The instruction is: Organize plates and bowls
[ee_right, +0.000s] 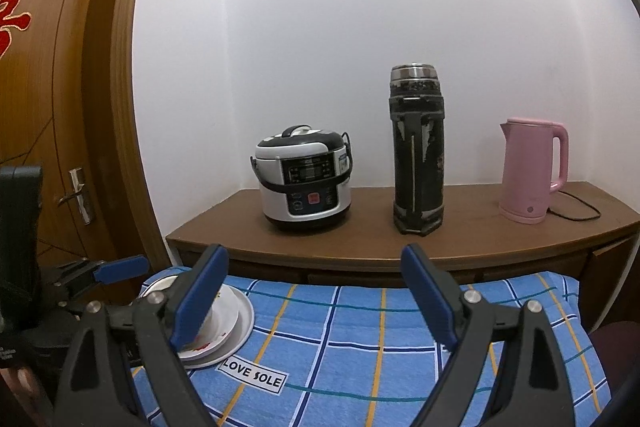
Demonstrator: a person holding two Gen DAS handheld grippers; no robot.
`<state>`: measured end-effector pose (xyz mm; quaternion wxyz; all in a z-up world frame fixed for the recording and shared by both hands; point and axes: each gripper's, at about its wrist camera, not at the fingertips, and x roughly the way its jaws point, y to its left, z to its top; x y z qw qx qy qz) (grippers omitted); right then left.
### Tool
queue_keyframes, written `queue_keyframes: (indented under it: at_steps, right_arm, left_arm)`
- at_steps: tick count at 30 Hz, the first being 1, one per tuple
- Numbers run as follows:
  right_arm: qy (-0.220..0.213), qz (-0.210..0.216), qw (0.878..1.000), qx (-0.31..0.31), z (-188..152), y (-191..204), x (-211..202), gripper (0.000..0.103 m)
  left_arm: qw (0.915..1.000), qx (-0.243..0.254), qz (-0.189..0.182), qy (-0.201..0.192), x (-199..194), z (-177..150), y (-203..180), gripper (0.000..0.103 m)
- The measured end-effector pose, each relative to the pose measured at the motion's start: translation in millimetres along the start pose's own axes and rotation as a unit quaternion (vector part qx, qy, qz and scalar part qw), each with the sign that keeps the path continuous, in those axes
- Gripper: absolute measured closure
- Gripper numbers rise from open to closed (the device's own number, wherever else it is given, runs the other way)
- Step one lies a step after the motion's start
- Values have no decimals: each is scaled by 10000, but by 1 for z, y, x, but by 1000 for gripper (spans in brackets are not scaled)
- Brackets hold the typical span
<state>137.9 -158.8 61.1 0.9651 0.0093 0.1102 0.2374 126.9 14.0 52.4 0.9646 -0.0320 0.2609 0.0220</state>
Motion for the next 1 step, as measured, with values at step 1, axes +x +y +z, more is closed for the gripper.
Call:
queue_keyframes:
  at_steps: [1]
  right_arm:
    - [0, 0, 10000, 0, 0, 0, 0, 13]
  left_arm:
    - [10000, 27, -11, 8, 0, 0, -2, 19]
